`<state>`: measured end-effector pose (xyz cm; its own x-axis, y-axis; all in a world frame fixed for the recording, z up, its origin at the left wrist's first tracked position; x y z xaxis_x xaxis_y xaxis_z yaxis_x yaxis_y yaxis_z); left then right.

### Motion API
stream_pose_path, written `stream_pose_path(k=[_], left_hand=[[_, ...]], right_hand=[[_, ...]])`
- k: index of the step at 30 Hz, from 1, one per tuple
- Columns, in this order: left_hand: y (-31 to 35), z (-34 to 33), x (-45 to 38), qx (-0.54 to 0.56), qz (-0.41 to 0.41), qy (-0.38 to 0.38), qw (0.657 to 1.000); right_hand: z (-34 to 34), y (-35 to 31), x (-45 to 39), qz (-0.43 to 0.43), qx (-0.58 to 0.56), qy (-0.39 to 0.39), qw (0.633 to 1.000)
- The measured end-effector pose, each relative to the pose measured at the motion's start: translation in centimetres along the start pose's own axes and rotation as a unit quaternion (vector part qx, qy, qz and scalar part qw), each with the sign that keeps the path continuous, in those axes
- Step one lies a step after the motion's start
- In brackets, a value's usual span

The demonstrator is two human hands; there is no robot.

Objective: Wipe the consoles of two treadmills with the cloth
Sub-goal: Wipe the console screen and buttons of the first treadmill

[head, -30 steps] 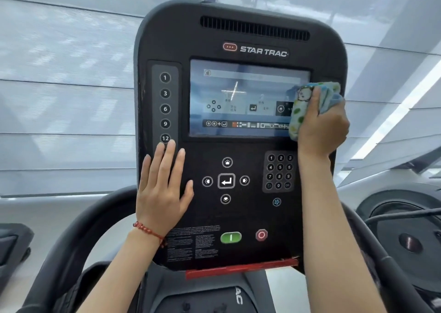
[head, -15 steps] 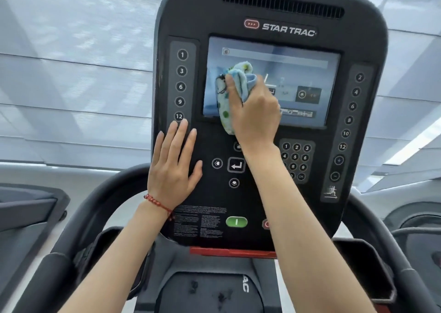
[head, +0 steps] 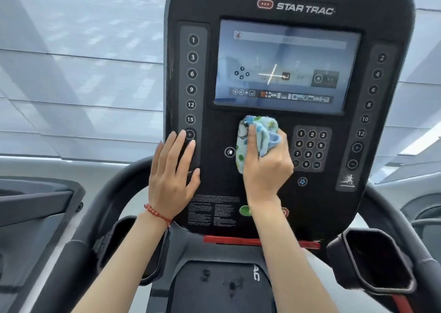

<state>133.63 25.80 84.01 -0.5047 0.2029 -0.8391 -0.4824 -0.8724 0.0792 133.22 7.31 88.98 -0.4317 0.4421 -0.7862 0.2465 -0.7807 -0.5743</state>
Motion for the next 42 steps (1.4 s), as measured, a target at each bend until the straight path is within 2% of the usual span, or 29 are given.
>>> stream_pose_path(k=[3,7,10,20,27,31,34,42], left_hand=[[-0.2,0.0,1.5,0.004,-0.015,-0.014,1.0],[-0.5,0.1,2.7,0.025,-0.033,-0.028,0.999],[-0.8,0.0,3.5,0.039,-0.036,-0.033,0.998],[-1.1,0.0,4.1,0.037,-0.046,-0.065,0.996],[-0.9,0.3,4.3,0.046,-0.038,-0.067,0.996],[-1.0,0.4,4.5,0.051,-0.04,-0.068,0.996],[-0.9,0.4,5.1,0.057,-0.043,-0.074,0.995],[-0.4,0.9,4.8,0.064,-0.052,-0.07,0.994]], right_hand=[[-2.0,-3.2,2.4,0.039,0.019,-0.013,0.999],[-2.3,-4.4,3.2,0.036,0.046,0.017,0.998],[-2.9,-5.7,2.7,0.064,0.059,0.032,0.996],[-8.4,-13.8,-8.5,0.146,0.032,0.091,0.985],[-8.3,-14.0,-5.8,0.237,0.082,0.043,0.967],[-7.7,-12.0,-0.8,0.273,0.081,-0.033,0.958],[-6.3,-9.6,2.6,0.268,0.071,-0.067,0.958],[-3.2,-6.9,2.7,0.196,0.077,-0.02,0.977]])
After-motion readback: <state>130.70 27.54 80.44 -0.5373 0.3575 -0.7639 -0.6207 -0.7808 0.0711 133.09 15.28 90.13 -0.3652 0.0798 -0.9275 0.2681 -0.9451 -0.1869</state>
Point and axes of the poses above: each hand's wrist, its own x-axis away from the middle knuckle, its own z-axis out of the back of the hand, y = z × x, the point moved 9 cm from there along -x, towards the middle knuckle, and after that the axes turned 2 degrees about z, right-handed, at the moved point
